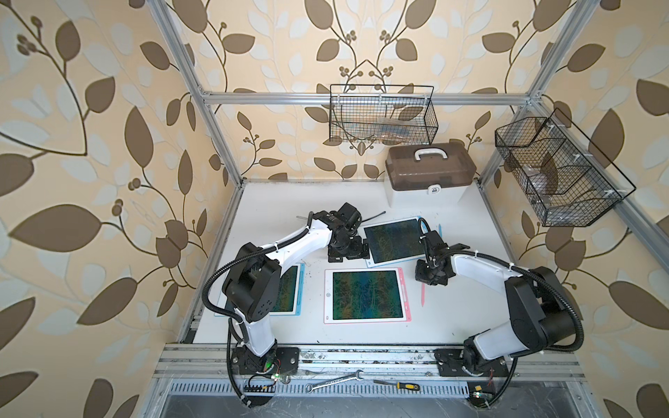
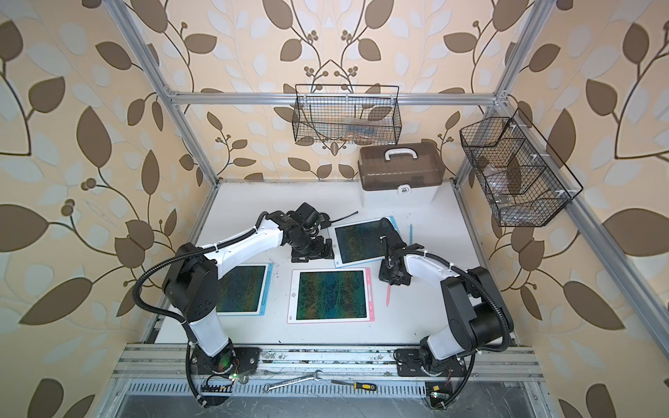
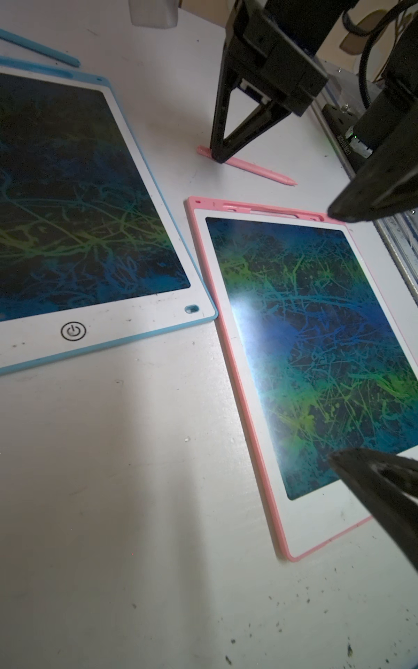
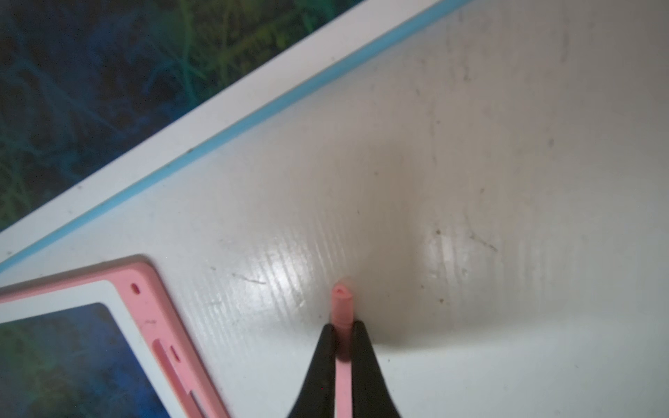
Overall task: Place the stylus back onto the writing tablet
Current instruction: Move the stylus to the center of the board, then pick up the stylus from the center of the board.
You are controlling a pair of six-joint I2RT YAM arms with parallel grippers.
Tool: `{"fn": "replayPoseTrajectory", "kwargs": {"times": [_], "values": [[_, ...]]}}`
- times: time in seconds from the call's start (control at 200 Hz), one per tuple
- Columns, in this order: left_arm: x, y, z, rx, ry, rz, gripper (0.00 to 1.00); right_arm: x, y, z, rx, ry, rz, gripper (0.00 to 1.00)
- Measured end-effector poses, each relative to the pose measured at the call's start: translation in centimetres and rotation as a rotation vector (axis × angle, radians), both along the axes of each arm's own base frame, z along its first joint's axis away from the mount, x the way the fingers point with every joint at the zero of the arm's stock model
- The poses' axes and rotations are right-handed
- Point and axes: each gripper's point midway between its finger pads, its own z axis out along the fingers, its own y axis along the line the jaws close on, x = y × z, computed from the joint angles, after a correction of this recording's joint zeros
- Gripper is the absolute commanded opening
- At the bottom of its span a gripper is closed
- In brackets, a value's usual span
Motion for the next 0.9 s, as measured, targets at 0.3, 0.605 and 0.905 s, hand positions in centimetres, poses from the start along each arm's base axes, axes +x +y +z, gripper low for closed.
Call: {"fn": "replayPoseTrajectory", "kwargs": {"times": [0.3, 0.605, 0.905], "values": [[0.0, 0.0, 0.0, -0.001, 0.001, 0.000, 0.98, -0.4, 0.8, 0.0, -0.062, 0.025, 0.071, 0.19], [-0.1, -0.1, 0.0, -0.004, 0.003, -0.002, 0.98, -1.9, 1.4, 0.0, -0.094, 0.061, 0.116, 0.21], [-0.2, -0.2, 0.1, -0.013, 0.008, -0.006, 0.98, -2.4, 1.5, 0.0, -0.103, 0.076, 0.127, 0.20]]}}
